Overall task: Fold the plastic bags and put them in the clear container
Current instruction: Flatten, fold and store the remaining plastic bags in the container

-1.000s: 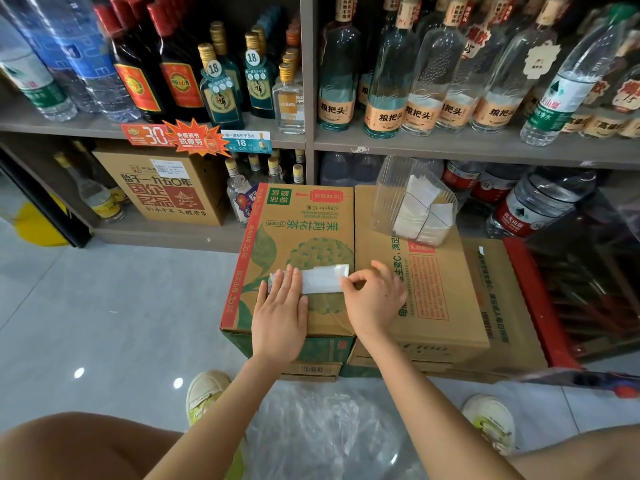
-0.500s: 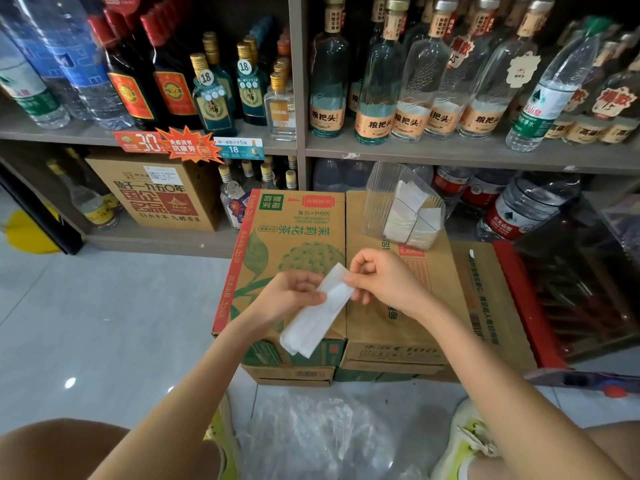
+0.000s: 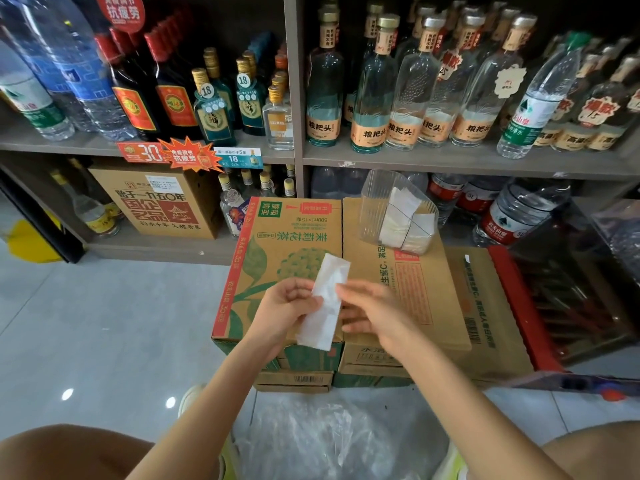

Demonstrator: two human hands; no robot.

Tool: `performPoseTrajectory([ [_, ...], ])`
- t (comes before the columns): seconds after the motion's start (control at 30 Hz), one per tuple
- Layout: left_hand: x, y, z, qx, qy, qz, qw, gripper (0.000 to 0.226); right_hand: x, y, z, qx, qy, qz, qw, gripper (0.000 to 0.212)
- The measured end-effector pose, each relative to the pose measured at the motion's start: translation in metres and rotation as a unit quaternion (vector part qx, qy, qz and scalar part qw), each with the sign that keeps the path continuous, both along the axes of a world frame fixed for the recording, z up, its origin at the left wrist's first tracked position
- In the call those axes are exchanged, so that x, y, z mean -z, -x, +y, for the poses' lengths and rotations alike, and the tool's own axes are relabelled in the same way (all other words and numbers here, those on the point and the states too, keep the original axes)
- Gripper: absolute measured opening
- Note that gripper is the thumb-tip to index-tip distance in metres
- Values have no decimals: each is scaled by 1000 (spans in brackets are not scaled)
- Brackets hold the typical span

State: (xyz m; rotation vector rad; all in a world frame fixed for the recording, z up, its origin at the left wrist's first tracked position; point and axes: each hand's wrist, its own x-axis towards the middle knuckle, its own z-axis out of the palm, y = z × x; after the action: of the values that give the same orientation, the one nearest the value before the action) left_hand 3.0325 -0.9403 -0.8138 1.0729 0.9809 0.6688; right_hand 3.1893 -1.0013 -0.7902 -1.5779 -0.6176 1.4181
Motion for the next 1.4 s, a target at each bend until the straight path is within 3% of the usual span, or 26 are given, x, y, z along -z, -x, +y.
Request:
performPoseTrajectory([
  [0.13, 1, -2, -5, -28, 10, -5, 1000, 13, 8, 21, -6, 49, -20, 29, 998, 15],
  [0.27, -9, 0, -7, -15, 79, -14, 997, 4, 11, 22, -5, 62, -82, -69, 992, 17],
  [0.37, -16, 5, -2, 15, 176, -33, 984, 30, 11, 15, -6, 20, -162, -167, 972, 22],
  [0.43, -21, 8, 2, 30, 202, -44, 978, 33, 9, 11, -7, -13, -196, -200, 960, 28],
  [0.53, -23, 7, 6, 48, 166, -34, 984, 13, 10, 4, -6, -35, -206, -216, 954, 35],
  [0.63, -28, 4, 6, 43, 133, -11, 990, 33, 9, -2, -7, -43, -202, -188, 960, 30],
  [0.83, -33, -10, 12, 45, 12, 37, 998, 41, -5, -24, -1, -7, -128, 64, 990, 22],
  [1.03, -38, -44, 17, 74, -91, 52, 992, 39, -12, -46, 8, 0, -75, -32, 997, 7],
  [1.17, -42, -72, 24, 98, -121, 60, 986, 37, -22, -80, 10, 44, -77, -68, 994, 9],
  [1.4, -53, -123, 66, -48, -224, 171, 958, 37, -34, -172, 32, 131, -56, -173, 975, 15],
])
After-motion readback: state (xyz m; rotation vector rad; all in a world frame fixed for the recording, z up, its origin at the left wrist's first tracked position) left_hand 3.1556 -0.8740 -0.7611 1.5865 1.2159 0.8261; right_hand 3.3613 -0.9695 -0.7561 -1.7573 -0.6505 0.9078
